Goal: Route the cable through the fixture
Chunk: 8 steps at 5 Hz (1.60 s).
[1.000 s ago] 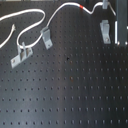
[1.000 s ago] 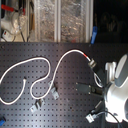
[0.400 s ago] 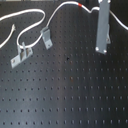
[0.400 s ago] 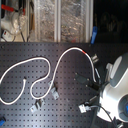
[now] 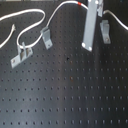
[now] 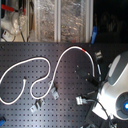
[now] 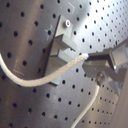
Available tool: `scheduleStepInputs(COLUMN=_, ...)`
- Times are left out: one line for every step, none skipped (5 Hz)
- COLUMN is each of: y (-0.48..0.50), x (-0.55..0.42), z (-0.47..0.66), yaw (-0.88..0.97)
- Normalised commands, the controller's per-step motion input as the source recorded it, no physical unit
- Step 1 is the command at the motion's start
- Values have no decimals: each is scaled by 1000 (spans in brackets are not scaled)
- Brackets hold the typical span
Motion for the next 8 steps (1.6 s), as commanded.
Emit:
scheduleStepInputs(y=230, x=74, z=44, yaw=-14)
scheduleStepInputs(y=217, x=122, z=9, yaw=320)
scheduleStepInputs(y=114, x=73, z=12, yaw=589)
scheduleStepInputs(y=61, x=52, z=68, yaw=820)
scheduleStepInputs(y=26, x=24, z=91, yaw=897)
scheduleStepInputs(y=38, x=-33, z=0, yaw=0)
scheduleStepInputs(y=121, x=36, z=166, yaw=794)
scheduleStepInputs(y=1, x=1, z=201, yaw=999)
